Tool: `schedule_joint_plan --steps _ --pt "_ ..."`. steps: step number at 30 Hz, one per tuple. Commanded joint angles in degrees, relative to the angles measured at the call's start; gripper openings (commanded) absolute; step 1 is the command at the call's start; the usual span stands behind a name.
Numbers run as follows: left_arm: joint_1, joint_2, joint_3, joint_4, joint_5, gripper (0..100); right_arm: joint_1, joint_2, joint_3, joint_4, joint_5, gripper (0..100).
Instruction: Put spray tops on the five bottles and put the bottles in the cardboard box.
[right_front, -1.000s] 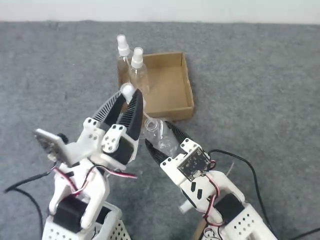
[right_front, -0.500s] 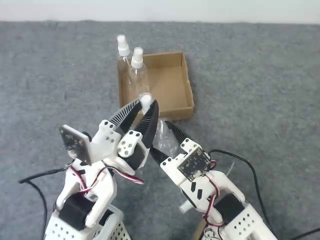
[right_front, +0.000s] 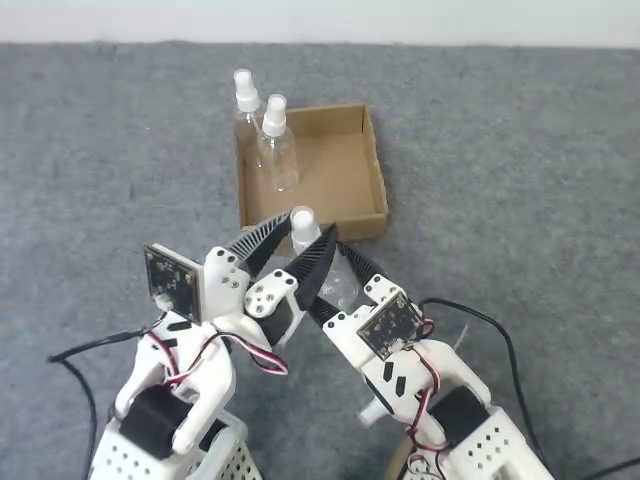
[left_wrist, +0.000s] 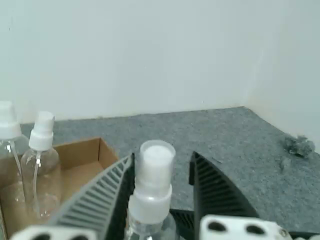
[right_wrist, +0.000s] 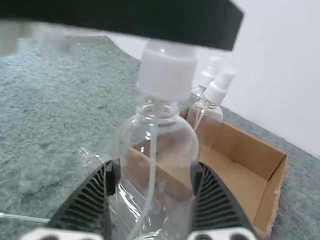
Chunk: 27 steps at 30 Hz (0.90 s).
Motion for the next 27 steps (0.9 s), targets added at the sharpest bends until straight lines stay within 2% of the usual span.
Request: schedule_joint_plan --steps 1,8,17,23,27 --pt "-0.88 -0.79 -2.77 2.81 0.26 19 0.84 -1.36 1.23 -0.22 0.53 0.7" --pt "-5.89 -0.79 -9.71 8.53 0.00 19 0.84 -1.36 1.23 -0.31 0.53 0.7" --pt "-6.59 -0.79 -10.86 9.49 -0.26 19 0.84 -1.36 1.23 -0.22 0.53 0.7" --pt "-6.51 -0.79 -10.42 14.86 -9.41 19 0.84 -1.36 1.23 -0.13 0.53 0.7" --pt "-6.51 -0.70 -10.33 16.97 -11.60 19 0.84 -1.36 1.23 -0.13 0.53 0.7"
